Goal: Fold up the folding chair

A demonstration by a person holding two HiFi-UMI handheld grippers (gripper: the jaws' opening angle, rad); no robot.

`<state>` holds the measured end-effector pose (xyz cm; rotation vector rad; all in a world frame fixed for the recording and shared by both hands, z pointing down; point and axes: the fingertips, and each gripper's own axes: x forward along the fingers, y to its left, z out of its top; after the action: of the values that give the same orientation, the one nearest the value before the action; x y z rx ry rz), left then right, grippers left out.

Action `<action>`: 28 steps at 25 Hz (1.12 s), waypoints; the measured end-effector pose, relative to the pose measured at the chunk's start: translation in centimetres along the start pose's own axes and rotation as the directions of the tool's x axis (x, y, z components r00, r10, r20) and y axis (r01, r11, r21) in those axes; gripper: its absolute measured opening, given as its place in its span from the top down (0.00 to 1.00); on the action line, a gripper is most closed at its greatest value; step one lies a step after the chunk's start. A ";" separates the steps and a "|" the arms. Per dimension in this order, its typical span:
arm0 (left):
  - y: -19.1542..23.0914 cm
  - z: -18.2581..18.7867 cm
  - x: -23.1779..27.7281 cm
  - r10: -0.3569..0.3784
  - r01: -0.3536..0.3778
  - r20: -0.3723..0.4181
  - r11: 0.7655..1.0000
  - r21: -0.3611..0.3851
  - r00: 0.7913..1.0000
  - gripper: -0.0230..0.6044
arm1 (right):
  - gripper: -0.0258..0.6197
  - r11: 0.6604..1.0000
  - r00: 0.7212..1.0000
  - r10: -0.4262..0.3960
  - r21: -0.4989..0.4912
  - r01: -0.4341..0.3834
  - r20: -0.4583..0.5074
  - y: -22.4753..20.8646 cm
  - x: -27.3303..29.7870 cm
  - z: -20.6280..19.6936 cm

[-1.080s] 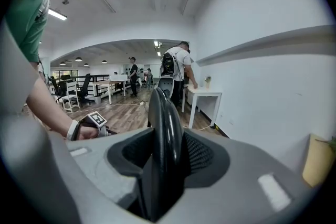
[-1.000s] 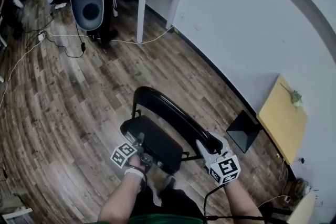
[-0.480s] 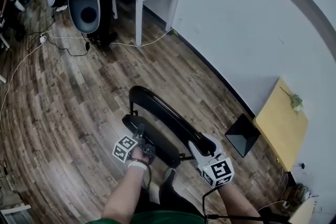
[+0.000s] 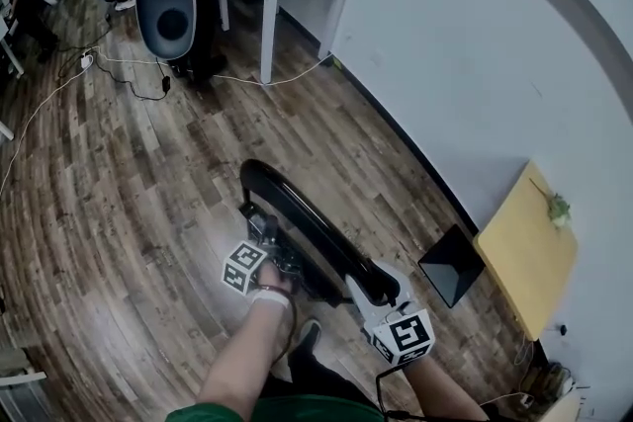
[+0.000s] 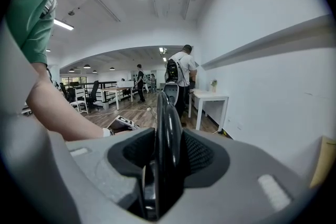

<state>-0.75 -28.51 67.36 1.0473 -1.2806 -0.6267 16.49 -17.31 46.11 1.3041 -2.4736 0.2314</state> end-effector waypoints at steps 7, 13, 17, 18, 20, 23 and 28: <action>-0.4 -0.7 0.5 -0.017 0.018 0.024 1.000 -0.023 1.000 0.36 | 0.70 1.000 1.000 -0.009 0.002 0.009 0.001 -0.9 -0.3 0.1; -1.1 -1.8 0.5 -0.092 0.103 -0.100 0.988 0.115 0.991 0.36 | 0.71 1.000 0.999 -0.031 0.008 0.031 0.009 -1.8 -0.1 0.0; -1.4 -1.5 -0.8 -0.116 0.148 -0.162 0.969 0.198 0.980 0.36 | 0.70 0.998 0.998 -0.061 -0.002 0.061 0.022 -1.8 -0.1 0.2; -1.5 -1.1 -1.3 -0.124 0.158 -0.170 0.966 0.206 0.978 0.36 | 0.69 0.998 0.998 -0.067 0.001 0.067 0.020 -1.8 0.0 0.2; -2.0 -0.5 -2.3 -0.141 0.187 -0.192 0.951 0.248 0.971 0.36 | 0.69 0.997 0.997 -0.073 0.007 0.073 0.015 -1.9 0.2 0.1; -3.7 0.0 -4.6 -0.165 0.249 -0.247 0.897 0.365 0.955 0.36 | 0.69 0.997 0.997 -0.078 0.012 0.078 0.014 -2.3 0.1 0.0; -8.2 0.7 -9.4 -0.186 0.368 -0.347 0.719 0.589 0.919 0.36 | 0.69 0.996 0.996 -0.083 0.012 0.083 0.012 -2.8 0.4 -0.1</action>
<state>-2.11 -24.13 55.75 1.8689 -1.1208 -0.2333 18.62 -19.24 46.30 1.4135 -2.4252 0.2182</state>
